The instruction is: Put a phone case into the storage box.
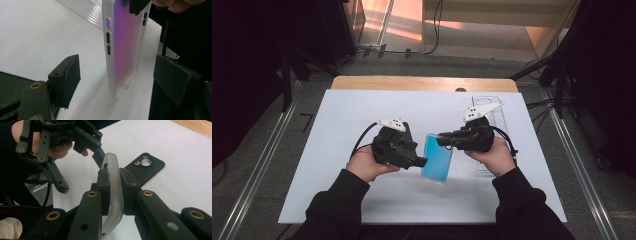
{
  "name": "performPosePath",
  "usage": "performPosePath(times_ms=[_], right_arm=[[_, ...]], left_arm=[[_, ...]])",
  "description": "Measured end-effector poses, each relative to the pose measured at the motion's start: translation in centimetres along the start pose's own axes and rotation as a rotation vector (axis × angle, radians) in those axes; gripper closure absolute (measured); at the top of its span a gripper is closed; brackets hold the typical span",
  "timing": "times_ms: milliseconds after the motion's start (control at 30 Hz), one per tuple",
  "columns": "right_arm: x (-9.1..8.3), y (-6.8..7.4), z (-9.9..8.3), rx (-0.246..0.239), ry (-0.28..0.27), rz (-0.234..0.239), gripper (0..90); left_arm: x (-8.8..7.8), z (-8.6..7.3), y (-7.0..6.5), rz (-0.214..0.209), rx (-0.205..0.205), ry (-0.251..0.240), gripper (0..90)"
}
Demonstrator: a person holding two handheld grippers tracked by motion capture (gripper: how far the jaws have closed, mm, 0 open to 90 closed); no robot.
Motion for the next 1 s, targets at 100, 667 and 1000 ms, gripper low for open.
performPosePath(times_ms=[100,667,1000], right_arm=[[0.0,0.0,0.0,-0.028,-0.002,0.02,77.9],[1.0,1.0,0.0,-0.168,0.012,0.071,77.8],[1.2,1.4,-0.1,-0.202,0.016,0.102,77.7]], left_arm=[[0.2,0.3,0.1,-0.003,0.028,0.009,23.8],[0.8,0.7,0.5,-0.054,0.116,0.013,45.5],[1.0,0.2,0.1,-0.107,0.133,0.061,80.2]])
Point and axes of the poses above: each handheld gripper's, and its own axes: x roughly forward along the jaws, z roughly out of its top, y roughly to its left, the point moved 1 cm from there along x, roughly forward along the jaws, and after that the axes turned 4 degrees about z, right-handed, at the moved point
